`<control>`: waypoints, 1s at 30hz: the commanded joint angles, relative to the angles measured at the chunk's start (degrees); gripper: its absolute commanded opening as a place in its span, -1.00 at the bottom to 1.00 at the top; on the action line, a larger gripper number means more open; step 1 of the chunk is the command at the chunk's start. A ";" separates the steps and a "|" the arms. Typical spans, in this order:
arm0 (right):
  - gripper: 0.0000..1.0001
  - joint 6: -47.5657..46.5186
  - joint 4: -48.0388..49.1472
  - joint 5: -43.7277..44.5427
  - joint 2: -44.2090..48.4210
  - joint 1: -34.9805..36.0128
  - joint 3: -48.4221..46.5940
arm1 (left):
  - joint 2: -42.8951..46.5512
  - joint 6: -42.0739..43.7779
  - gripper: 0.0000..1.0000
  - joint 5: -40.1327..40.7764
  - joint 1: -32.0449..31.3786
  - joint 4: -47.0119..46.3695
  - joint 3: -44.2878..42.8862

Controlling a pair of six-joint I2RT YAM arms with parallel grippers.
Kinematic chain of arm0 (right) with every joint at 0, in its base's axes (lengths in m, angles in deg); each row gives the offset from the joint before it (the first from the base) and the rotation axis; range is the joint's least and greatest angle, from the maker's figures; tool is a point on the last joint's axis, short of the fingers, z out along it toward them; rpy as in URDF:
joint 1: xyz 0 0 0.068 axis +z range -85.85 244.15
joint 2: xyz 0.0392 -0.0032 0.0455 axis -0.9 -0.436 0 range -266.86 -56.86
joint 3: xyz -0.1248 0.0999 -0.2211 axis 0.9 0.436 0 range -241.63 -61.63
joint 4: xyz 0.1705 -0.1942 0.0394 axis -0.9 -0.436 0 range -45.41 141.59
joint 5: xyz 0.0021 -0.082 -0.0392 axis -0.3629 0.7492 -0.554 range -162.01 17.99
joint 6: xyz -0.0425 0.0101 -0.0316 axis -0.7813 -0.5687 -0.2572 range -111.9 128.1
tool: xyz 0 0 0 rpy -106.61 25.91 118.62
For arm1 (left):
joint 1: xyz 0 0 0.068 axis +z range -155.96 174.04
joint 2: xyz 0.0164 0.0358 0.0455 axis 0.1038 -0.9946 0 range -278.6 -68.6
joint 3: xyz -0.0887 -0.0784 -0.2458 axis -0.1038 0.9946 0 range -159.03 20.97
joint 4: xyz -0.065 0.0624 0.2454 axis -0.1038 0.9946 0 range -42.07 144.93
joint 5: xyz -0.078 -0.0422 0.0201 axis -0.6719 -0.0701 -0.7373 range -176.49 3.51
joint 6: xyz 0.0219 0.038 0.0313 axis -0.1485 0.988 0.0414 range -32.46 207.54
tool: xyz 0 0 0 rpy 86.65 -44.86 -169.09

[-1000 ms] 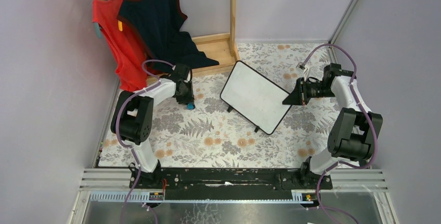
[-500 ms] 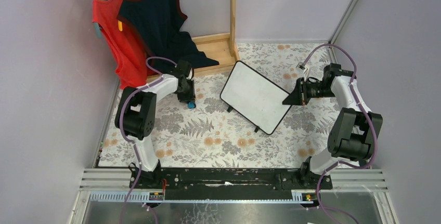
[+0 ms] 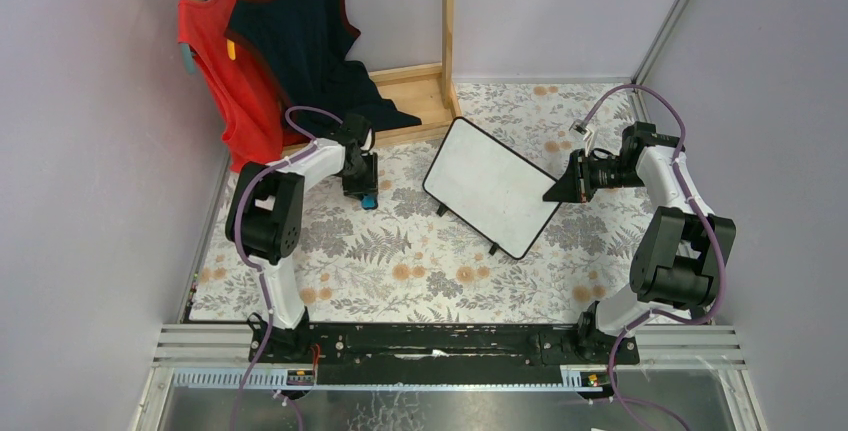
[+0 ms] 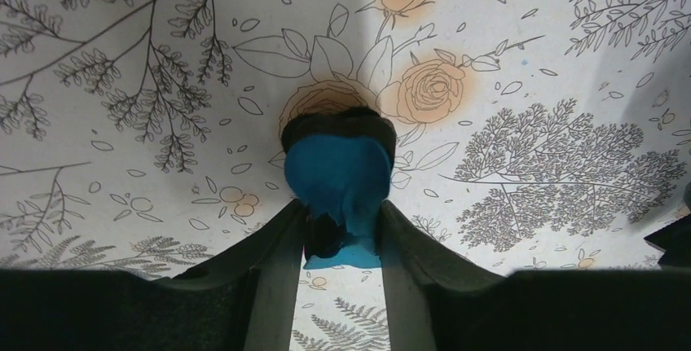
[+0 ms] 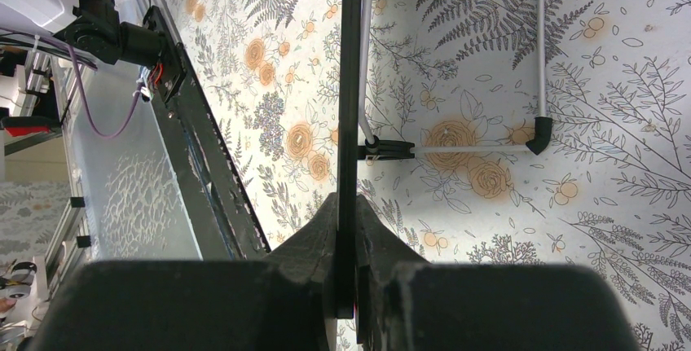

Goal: Erase the whiteboard

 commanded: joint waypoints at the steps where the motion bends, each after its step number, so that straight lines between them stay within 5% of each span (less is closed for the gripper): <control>1: -1.00 -1.27 -4.15 -2.46 -0.41 0.97 -0.74 | 1.04 0.96 -0.17 -1.09 0.29 1.91 -0.98; 9: -1.00 -1.24 -4.24 -2.44 -0.45 0.96 -0.84 | 4.47 0.62 0.23 0.72 0.29 1.87 -0.84; 10: -1.00 -1.23 -4.23 -2.37 -0.40 0.96 -0.78 | 5.03 0.57 0.73 0.98 0.29 1.72 -0.72; 11: -1.00 -1.14 -4.13 -2.37 -0.36 0.97 -0.84 | 5.46 0.36 0.97 1.35 0.29 1.47 -0.55; 18: -1.00 -0.99 -4.08 -2.16 -0.22 0.95 -0.82 | 10.50 -1.17 1.00 4.48 0.29 -2.89 3.27; 30: 0.05 -0.78 -3.93 -1.99 0.99 0.95 -0.78 | 11.56 -1.54 1.00 4.78 0.29 -3.38 3.70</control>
